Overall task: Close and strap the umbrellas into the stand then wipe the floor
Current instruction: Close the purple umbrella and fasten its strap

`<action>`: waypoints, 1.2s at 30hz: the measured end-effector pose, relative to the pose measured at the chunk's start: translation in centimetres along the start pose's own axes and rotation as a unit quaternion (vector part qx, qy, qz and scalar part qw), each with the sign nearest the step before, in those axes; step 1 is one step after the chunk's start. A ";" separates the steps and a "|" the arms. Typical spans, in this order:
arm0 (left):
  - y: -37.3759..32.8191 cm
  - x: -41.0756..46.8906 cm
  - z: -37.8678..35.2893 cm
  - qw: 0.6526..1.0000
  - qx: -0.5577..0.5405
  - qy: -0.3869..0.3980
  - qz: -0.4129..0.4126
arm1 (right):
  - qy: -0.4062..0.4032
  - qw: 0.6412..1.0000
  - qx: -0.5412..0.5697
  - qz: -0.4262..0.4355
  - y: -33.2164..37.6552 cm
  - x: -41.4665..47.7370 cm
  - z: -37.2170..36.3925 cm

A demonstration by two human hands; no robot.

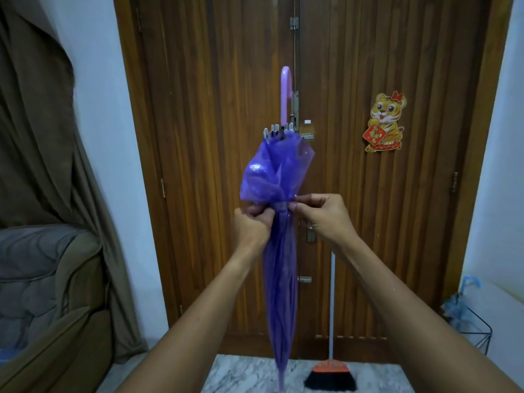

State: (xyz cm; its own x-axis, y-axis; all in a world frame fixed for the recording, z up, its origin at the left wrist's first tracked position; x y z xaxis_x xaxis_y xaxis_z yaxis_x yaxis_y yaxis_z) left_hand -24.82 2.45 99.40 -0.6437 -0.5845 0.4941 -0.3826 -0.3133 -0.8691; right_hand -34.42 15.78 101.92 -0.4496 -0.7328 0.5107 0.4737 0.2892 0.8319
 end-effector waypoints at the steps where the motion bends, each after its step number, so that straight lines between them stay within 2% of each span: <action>1: -0.2 -0.2 -0.3 1.000 -0.006 0.018 0.012 | -0.012 1.000 -0.005 0.005 0.0 -0.1 -0.1; 4: -0.6 -0.4 -1.5 0.986 -0.063 0.151 0.028 | -0.051 0.998 -0.029 0.035 0.3 -0.3 -0.6; 5: -0.6 -0.5 -1.7 0.980 -0.095 0.172 0.031 | -0.049 0.997 -0.041 0.042 0.5 -0.3 -1.0; 9: -0.6 0.4 -1.2 0.964 -0.223 0.131 0.069 | 0.044 0.994 -0.097 0.015 1.6 0.0 -1.5; 11: -0.6 0.8 -0.4 0.959 -0.239 0.130 0.078 | 0.084 0.989 -0.122 -0.012 2.0 0.1 -0.8; 15: -0.5 0.7 -0.1 0.955 -0.256 0.131 0.072 | 0.073 0.990 -0.121 0.008 3.0 0.0 -0.2; 21: 0.1 0.0 -1.4 0.938 -0.320 0.087 0.104 | 0.004 0.982 -0.185 0.040 2.6 -0.1 -1.4; 23: -0.1 -0.2 -1.9 0.935 -0.330 0.092 0.092 | -0.009 0.982 -0.184 0.044 2.2 -0.3 -1.7; 27: 0.1 0.0 -2.0 0.951 -0.285 0.098 0.068 | 0.011 0.984 -0.168 0.053 2.0 -0.8 -2.8; 31: 0.3 0.4 -1.3 0.942 -0.307 0.118 0.072 | 0.046 0.985 -0.163 0.044 2.1 -1.0 -3.0; 36: -0.1 -0.4 -0.6 0.940 -0.315 0.130 0.032 | 0.107 0.984 -0.136 0.035 2.4 -1.0 -3.7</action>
State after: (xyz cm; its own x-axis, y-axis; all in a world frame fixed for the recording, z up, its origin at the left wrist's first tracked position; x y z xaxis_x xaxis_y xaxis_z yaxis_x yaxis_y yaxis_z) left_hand -24.90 3.14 99.35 -0.7875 -0.3586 0.5013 -0.6014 0.2692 -0.7522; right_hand -30.03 14.96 102.65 -0.2535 -0.8381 0.4830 0.6964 0.1884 0.6925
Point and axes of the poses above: each hand's wrist, its own x-axis towards the middle knuckle, its own z-axis out of the back of the hand, y = z × x, the point moved 3 cm from there along x, towards the middle knuckle, and after that the axes turned 12 degrees about y, right-handed, at the moved point
